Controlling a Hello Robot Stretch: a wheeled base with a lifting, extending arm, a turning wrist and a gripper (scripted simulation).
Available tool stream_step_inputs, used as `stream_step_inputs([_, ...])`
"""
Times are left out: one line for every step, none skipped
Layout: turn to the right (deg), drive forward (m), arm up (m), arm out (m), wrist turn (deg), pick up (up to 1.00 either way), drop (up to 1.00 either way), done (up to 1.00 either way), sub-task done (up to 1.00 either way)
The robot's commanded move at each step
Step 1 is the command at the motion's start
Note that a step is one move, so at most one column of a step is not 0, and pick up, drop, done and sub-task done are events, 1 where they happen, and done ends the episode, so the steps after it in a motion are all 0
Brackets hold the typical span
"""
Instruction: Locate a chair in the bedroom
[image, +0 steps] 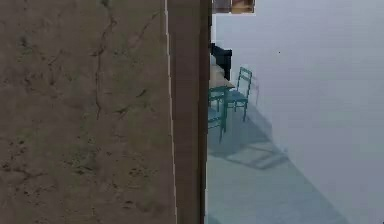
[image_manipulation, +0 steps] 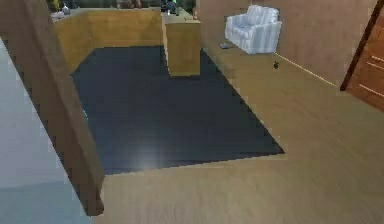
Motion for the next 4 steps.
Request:
stream_step_inputs([45.0, 0.00, 0.00, 0.00, 0.0, 0.00, 0.00, 0.00, 0.00])
stream_step_inputs([12.0, 0.00, 0.00, 0.00, 0.0, 0.00, 0.00, 0.00, 0.00])
stream_step_inputs([0.0, 0.20, 0.00, 0.00, 0.0, 0.00, 0.00, 0.00, 0.00])
stream_step_inputs([-3.0, 0.00, 0.00, 0.00, 0.0, 0.00, 0.00, 0.00, 0.00])
